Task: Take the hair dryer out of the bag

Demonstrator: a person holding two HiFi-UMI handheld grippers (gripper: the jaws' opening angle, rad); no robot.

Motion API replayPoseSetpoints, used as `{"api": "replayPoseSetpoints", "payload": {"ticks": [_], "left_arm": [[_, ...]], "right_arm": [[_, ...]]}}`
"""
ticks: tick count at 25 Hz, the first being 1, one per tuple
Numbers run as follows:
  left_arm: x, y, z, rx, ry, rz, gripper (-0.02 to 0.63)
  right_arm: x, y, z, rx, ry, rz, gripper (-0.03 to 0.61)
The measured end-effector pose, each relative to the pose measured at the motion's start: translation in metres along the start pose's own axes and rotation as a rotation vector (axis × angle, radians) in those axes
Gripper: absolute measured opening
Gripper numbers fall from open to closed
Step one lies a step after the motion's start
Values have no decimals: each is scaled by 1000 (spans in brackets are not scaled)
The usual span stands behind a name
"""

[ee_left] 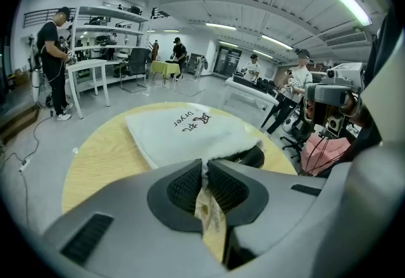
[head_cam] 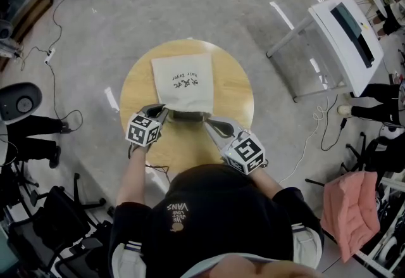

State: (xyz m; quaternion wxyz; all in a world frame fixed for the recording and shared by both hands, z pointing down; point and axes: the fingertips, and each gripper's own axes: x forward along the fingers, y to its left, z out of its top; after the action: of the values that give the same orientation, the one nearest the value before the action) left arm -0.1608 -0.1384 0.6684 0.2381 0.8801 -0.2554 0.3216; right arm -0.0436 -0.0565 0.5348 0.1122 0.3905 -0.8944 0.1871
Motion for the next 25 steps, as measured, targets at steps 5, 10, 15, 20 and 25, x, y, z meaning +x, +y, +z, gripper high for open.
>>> {"api": "replayPoseSetpoints", "payload": {"ticks": [5, 10, 15, 20, 25], "left_arm": [[2, -1, 1, -36, 10, -2, 38], [2, -1, 0, -38, 29, 1, 38], [3, -2, 1, -27, 34, -1, 38], [2, -2, -1, -24, 39, -6, 38], [2, -2, 0, -15, 39, -9, 38]], "right_arm": [[8, 8, -10, -32, 15, 39, -2], [22, 17, -29, -84, 69, 59, -2], [39, 27, -48, -132, 129, 93, -2], [53, 31, -61, -168, 169, 118, -2], [65, 35, -68, -201, 198, 144, 0]]}}
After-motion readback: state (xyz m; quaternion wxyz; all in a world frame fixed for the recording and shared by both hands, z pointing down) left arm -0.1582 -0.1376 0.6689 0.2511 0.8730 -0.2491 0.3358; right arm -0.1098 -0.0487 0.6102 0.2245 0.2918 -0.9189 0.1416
